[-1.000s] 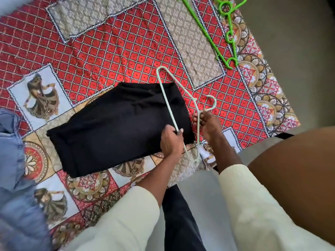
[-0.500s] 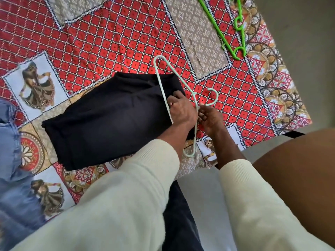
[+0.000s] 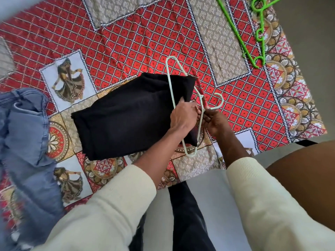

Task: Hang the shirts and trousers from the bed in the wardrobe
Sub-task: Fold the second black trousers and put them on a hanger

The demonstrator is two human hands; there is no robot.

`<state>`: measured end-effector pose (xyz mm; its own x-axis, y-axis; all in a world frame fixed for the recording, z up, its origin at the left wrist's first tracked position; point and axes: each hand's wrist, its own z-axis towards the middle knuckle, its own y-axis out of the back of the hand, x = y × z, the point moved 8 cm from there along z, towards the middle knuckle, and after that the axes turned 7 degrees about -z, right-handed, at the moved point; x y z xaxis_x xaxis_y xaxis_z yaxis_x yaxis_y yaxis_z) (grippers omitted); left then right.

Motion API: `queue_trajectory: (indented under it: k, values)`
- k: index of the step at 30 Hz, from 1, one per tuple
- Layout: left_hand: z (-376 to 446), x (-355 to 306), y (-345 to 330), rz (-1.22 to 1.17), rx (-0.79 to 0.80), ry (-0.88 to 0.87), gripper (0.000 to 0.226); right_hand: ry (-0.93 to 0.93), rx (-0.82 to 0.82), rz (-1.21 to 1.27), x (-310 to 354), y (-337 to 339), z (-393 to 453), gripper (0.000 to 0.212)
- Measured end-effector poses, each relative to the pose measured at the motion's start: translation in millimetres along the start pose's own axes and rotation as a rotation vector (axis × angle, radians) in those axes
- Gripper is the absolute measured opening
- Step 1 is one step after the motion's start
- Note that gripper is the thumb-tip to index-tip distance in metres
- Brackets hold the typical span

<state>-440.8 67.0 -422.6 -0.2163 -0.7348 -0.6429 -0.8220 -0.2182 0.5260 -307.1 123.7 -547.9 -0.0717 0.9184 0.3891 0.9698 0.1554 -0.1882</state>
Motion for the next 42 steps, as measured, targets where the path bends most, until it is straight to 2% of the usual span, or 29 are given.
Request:
queue_trajectory:
  k: [2, 8, 13, 16, 23, 27, 30, 34, 38, 42]
  values:
    - [-8.8, 19.4, 31.3, -0.163, -0.051, 0.056, 0.038, -0.009, 0.023, -0.029, -9.2, -22.4, -5.4, 0.017]
    - [-46.1, 98.0, 137.9, -0.636, -0.295, 0.009, 0.054, -0.012, 0.042, -0.106, -49.4, -93.5, -27.2, 0.013]
    - [-84.3, 199.5, 211.4, -0.795, -0.536, 0.167, 0.057, -0.003, 0.010, -0.161, -87.4, -141.3, -35.4, 0.014]
    - [-93.3, 257.9, 234.0, -0.743, -0.555, 0.267, 0.055, 0.022, -0.035, -0.124, -100.0, -155.9, -37.8, 0.010]
    - [-74.5, 340.9, 245.8, -0.596, -0.416, 0.442, 0.061, 0.036, -0.099, -0.093, -115.9, -151.1, -42.9, 0.010]
    - [-65.4, 347.7, 243.3, -0.512, -0.400, 0.438, 0.057, 0.062, -0.140, -0.052, -118.8, -144.4, -53.3, 0.011]
    - [-63.2, 354.9, 241.9, -0.525, -0.426, 0.445, 0.054, 0.133, -0.164, -0.060, -118.1, -144.3, -63.5, 0.009]
    - [-58.8, 366.8, 237.0, -0.534, -0.372, 0.440, 0.046, 0.217, -0.186, -0.120, -117.0, -149.1, -74.6, 0.013]
    - [-48.6, 370.5, 239.2, -0.337, -0.344, 0.363, 0.045, 0.217, -0.205, -0.096, -116.6, -156.5, -76.8, 0.009]
    - [-44.0, 372.2, 242.1, -0.224, -0.359, 0.361, 0.030, 0.337, -0.208, -0.150, -102.3, -167.3, -86.9, 0.005]
